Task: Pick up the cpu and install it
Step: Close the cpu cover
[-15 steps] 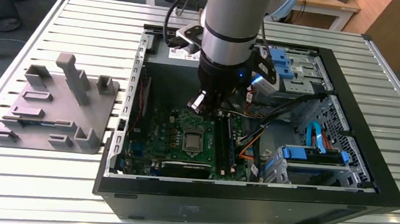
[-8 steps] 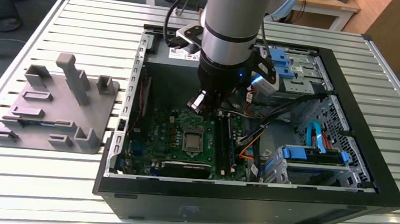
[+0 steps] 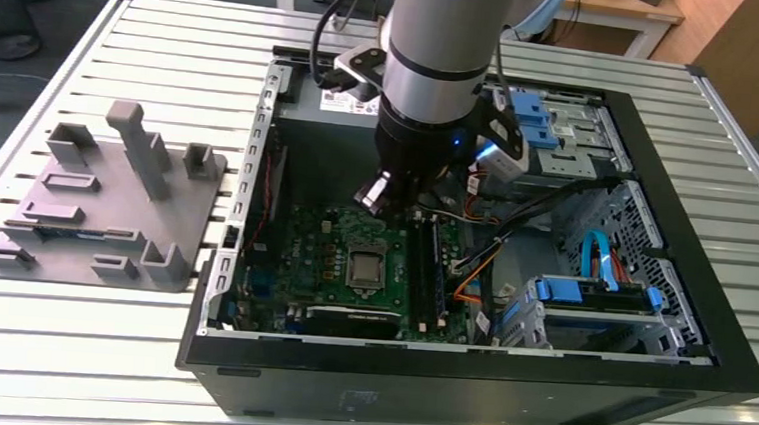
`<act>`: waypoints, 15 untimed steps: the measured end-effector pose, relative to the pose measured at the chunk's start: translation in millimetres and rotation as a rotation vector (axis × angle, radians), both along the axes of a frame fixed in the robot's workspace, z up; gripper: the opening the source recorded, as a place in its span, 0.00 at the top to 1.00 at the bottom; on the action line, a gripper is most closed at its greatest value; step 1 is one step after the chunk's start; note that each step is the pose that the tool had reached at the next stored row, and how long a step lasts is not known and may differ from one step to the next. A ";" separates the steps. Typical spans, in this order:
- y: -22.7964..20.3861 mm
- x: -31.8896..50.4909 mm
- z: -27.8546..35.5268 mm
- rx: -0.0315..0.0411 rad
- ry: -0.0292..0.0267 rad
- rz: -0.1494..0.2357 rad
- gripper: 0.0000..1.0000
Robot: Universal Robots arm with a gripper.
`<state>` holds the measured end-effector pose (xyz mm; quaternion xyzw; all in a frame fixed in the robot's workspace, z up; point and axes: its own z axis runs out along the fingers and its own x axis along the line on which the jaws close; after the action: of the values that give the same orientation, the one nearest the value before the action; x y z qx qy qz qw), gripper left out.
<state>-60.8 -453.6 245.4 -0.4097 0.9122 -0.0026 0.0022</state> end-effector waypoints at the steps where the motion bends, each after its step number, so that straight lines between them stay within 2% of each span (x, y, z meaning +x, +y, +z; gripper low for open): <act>1: 0.0 0.0 -0.1 -0.0001 0.0053 0.000 0.89; 2: -0.1 0.0 -0.1 -0.0002 0.0086 0.000 0.89; 3: -0.1 -0.1 0.0 -0.0003 0.0097 0.000 0.89; 15: -0.1 -0.1 -0.1 -0.0001 0.0099 0.000 0.89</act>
<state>-60.8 -453.8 245.3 -0.4097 0.9122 -0.0006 -0.0023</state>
